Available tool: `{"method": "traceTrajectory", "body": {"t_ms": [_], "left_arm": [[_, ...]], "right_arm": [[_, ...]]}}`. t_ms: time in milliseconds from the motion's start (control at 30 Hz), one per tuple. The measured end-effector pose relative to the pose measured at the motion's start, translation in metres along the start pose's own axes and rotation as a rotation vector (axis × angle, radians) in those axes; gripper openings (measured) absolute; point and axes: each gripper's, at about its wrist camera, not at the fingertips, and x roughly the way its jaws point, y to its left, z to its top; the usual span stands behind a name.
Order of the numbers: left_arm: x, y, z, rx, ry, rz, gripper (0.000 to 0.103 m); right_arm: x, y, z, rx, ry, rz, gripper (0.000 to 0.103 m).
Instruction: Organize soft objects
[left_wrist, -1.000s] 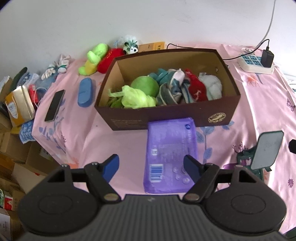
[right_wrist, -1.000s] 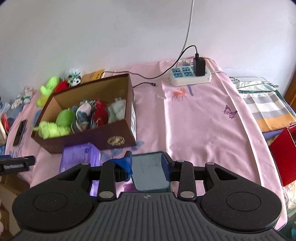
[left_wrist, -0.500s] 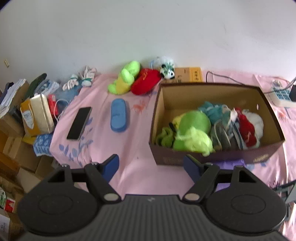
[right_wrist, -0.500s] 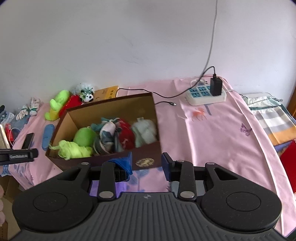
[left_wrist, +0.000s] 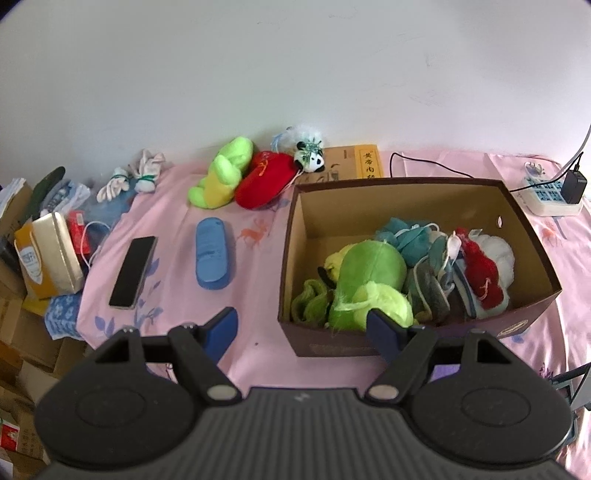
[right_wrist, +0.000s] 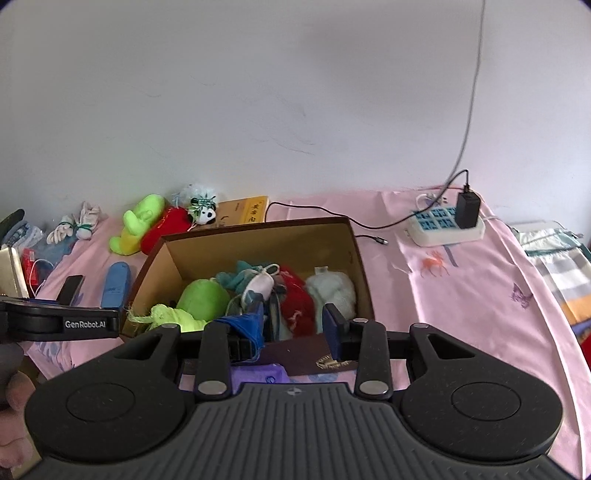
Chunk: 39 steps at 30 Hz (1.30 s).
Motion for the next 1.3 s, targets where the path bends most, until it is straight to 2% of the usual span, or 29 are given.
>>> {"method": "traceTrajectory", "body": {"t_ms": [133,300,500,700,933,1300], "left_arm": [[0.003,0.001,0.002,-0.012,0.003,0.012,0.080],[0.006,0.002,0.000,-0.032,0.010,0.035,0.080],[0.005,-0.001,-0.004,-0.043,0.026,0.069,0.080],[0.002,-0.003,-0.010,-0.049,0.025,0.057,0.080],[0.003,0.002,-0.019,-0.057,0.021,0.051,0.080],[0.006,0.011,-0.020,-0.064,0.025,0.027,0.080]], "right_arm": [[0.006,0.006,0.001,-0.027,-0.010,0.017,0.018],[0.012,0.006,0.004,-0.019,0.024,0.037,0.018],[0.014,0.009,0.002,-0.034,0.046,0.000,0.018],[0.015,0.011,-0.002,-0.024,0.059,-0.033,0.018],[0.016,0.018,-0.005,-0.025,0.076,-0.034,0.018],[0.023,0.028,-0.004,-0.036,0.089,-0.099,0.019]]}}
